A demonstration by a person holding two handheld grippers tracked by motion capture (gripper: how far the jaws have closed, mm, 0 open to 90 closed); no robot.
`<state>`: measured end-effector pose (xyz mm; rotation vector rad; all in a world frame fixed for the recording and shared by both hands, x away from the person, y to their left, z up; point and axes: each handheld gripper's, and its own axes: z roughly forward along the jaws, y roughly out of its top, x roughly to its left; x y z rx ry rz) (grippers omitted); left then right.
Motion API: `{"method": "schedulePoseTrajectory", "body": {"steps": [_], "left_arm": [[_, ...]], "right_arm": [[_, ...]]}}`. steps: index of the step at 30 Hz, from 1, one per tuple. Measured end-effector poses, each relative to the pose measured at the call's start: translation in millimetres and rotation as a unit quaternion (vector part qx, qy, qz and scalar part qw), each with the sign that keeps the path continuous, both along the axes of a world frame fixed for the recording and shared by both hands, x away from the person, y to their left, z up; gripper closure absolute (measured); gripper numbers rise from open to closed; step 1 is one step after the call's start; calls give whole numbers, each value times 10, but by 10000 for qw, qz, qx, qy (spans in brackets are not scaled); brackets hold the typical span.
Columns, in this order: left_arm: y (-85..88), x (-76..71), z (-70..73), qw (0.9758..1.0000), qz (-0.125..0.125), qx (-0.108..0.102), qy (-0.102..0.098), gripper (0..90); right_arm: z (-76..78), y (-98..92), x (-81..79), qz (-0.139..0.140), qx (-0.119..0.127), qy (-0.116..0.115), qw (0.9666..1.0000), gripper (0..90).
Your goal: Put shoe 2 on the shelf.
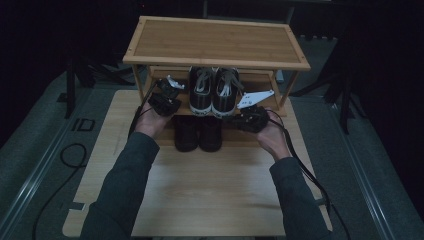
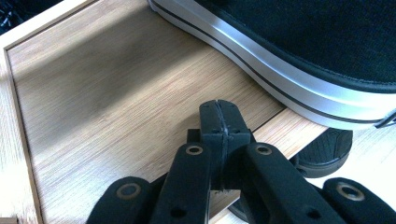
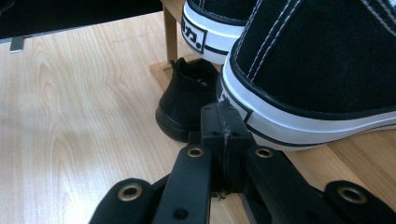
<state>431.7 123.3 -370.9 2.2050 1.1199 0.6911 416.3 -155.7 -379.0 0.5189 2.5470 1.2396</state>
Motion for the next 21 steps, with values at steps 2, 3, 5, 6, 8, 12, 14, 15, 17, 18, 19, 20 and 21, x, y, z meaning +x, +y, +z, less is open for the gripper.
{"method": "schedulePoseTrajectory", "body": {"steps": [2, 3, 5, 6, 8, 12, 14, 15, 17, 18, 19, 20, 21], "left_arm": [[-4, 1, 0, 10000, 8, 1, -4, 900], [-3, 1, 0, 10000, 5, 0, -3, 900], [3, 2, 1, 10000, -3, -9, 11, 900], [2, 1, 1, 10000, -4, -4, 8, 900], [0, 0, 0, 10000, 1, -4, 4, 900], [0, -1, 1, 10000, 1, 4, -2, 900], [-2, -2, 1, 10000, -2, 4, -5, 900], [-2, -2, 1, 10000, 1, 8, -8, 900], [3, -3, -1, 10000, 10, -16, -8, 900], [7, -2, -2, 10000, 0, -23, -7, 900], [8, -2, -2, 10000, -2, -27, -11, 900], [9, -3, -3, 10000, -3, -28, -17, 900], [9, -3, -3, 10000, -3, -25, -20, 900]], "right_arm": [[-4, -6, 10, -28, 10, 9, 10000, 900], [-4, -7, 12, -40, 8, 4, 10000, 900], [-5, -6, 14, -46, 11, 6, 10000, 900], [-12, 1, 23, -112, 9, -21, 9999, 900], [-20, 1, 34, -157, 27, -33, 9999, 900], [-29, 13, 28, -190, 48, -50, 9998, 900], [-31, 7, 27, -182, 62, -46, 9998, 900], [-34, 1, 28, -176, 86, -35, 9998, 900], [-39, -9, 23, -157, 47, 7, 9999, 900], [-43, -16, 14, -116, 24, 15, 9999, 900], [-47, -26, 5, -96, 14, 19, 10000, 900], [-54, -43, 0, -81, 6, 41, 10000, 900], [-64, -61, -5, -88, -3, 63, 9999, 900]]}}
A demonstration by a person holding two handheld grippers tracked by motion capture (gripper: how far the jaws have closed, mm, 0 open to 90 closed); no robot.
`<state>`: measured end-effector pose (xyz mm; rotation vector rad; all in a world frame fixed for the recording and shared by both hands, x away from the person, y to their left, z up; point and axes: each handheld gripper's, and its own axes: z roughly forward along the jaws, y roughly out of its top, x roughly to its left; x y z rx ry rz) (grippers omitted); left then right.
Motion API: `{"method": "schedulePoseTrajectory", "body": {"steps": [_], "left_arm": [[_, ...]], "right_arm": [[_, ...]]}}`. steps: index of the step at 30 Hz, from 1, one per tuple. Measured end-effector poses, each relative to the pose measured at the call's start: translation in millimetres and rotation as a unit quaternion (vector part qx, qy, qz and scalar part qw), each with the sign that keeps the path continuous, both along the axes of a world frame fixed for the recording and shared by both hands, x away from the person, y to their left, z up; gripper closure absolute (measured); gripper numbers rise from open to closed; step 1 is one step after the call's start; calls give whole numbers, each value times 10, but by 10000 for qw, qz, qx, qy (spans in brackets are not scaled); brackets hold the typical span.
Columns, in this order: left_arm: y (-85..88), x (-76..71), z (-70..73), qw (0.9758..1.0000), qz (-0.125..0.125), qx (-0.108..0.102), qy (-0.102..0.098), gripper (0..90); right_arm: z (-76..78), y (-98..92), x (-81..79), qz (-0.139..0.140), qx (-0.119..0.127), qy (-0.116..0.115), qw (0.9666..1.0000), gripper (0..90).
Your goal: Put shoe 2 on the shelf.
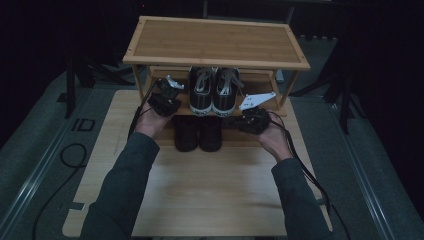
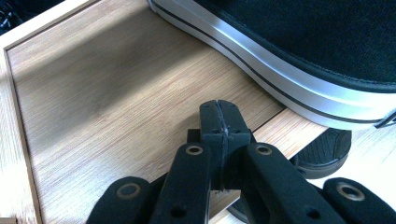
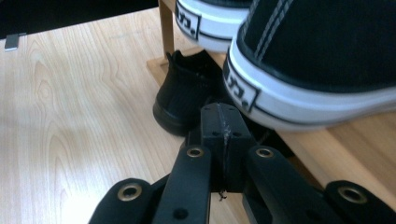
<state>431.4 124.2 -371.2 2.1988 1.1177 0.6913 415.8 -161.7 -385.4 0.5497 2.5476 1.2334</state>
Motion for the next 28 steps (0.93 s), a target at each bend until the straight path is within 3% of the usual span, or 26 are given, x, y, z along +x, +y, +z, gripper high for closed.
{"method": "schedulePoseTrajectory", "body": {"steps": [15, 28], "left_arm": [[-14, 6, 2, 10000, 13, 75, -47, 900], [33, 11, 31, 9999, 99, 95, -90, 900]], "right_arm": [[-95, -262, -16, -81, -102, 196, 9997, 896], [-174, -352, -12, -120, -141, 324, 9993, 886]]}}
